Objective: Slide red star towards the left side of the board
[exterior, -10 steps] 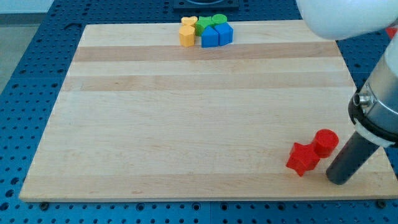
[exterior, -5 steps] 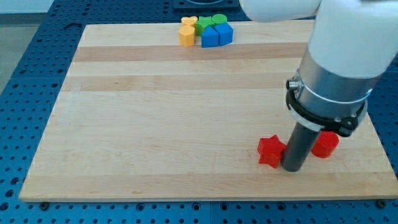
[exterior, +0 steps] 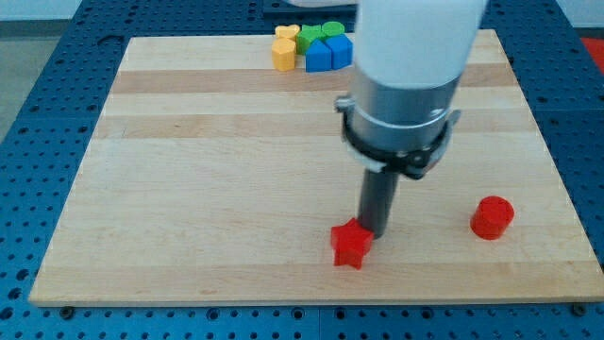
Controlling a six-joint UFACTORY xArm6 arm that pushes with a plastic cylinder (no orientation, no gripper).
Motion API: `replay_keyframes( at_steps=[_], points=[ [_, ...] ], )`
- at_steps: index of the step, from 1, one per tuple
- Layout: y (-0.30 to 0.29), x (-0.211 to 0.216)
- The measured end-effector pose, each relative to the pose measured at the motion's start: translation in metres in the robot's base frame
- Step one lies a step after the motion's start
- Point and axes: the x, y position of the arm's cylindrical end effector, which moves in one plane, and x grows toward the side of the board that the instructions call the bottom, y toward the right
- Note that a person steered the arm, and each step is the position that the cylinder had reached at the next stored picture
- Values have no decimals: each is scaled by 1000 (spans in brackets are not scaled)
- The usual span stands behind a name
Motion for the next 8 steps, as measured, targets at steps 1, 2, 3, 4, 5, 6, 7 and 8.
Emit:
replay_keyframes(
  at_steps=[1,2,3,4,5,6,7,8],
  points=[
    [-5,1],
    [17,2],
    [19,16],
    [1,22],
    [-37,22],
    [-55,22],
    [-76,22],
    [-87,22]
  ],
)
